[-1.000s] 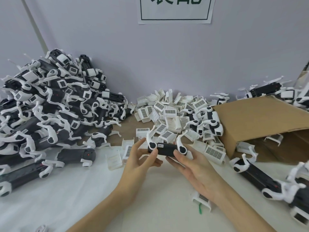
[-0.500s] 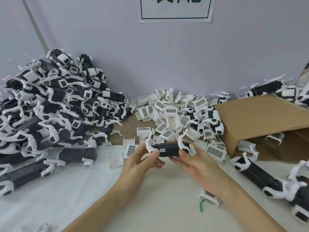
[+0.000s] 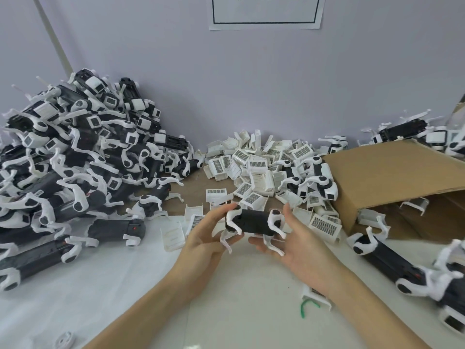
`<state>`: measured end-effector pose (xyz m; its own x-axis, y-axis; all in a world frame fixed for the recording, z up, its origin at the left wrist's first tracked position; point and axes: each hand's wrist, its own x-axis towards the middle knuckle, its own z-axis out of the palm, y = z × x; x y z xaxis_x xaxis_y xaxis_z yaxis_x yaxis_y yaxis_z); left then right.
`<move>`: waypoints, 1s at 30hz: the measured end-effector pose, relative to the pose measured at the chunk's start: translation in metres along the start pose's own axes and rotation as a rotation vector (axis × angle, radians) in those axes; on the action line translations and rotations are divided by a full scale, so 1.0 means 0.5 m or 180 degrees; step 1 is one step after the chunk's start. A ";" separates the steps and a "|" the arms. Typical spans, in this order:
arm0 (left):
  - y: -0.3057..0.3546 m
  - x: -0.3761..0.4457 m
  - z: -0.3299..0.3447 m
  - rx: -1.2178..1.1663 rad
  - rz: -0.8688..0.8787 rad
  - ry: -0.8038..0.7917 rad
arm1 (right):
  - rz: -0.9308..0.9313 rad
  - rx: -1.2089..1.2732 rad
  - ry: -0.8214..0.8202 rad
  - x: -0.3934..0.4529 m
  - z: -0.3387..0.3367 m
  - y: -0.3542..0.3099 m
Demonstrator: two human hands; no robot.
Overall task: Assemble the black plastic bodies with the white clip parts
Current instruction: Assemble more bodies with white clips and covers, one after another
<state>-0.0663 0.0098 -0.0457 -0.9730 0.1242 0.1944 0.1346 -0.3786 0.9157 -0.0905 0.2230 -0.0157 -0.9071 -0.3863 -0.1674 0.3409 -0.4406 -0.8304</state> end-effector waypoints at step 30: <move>-0.005 -0.033 0.057 0.2681 0.1376 0.0617 | -0.0680 -0.1725 -0.0016 -0.020 0.026 0.032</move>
<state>-0.0454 0.0348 -0.0410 -0.8118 -0.0534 0.5815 0.5052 0.4352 0.7453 -0.0728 0.2095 -0.0204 -0.9402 -0.3388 0.0352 -0.0258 -0.0320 -0.9992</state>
